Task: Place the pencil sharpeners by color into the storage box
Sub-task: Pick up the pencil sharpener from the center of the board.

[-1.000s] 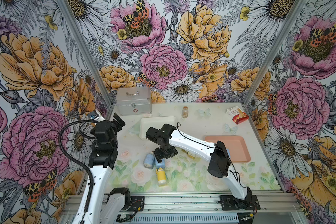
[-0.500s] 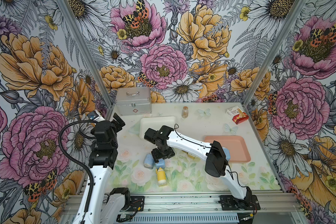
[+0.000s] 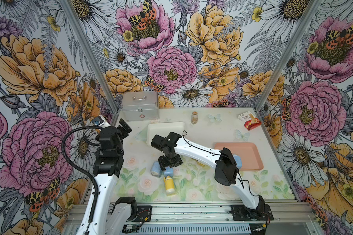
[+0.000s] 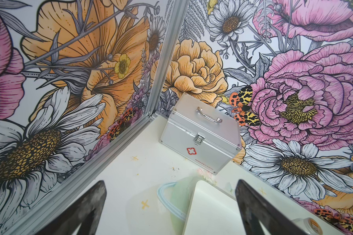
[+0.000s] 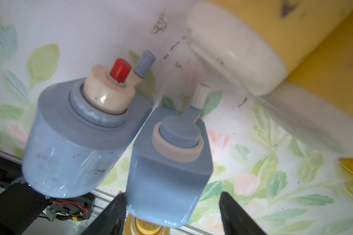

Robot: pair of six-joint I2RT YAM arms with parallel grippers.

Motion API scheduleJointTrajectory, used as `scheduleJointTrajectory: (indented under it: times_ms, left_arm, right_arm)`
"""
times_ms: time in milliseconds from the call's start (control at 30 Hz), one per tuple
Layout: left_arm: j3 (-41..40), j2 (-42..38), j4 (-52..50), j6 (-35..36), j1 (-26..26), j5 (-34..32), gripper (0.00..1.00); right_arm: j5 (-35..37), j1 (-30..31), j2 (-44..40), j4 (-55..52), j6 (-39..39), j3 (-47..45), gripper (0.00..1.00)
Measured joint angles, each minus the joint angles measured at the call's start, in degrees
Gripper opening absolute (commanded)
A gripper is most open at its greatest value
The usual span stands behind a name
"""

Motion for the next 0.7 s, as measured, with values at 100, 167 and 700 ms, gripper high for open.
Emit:
scheduleJointTrajectory:
  times_ms: [100,167,700]
  left_arm:
    - [0.0,0.0,-0.02,0.0,0.0,0.04,0.99]
    - [0.0,0.0,-0.02,0.0,0.0,0.09,0.99]
    - [0.0,0.0,-0.02,0.0,0.0,0.24,0.99]
  right_arm:
    - [-0.28,0.0,0.04,0.07,0.15,0.02,0.72]
    - [-0.33,0.0,0.22,0.11,0.35,0.11,0.71]
    - [-1.14,0.0,3.02,0.63,0.83,0.44,0.61]
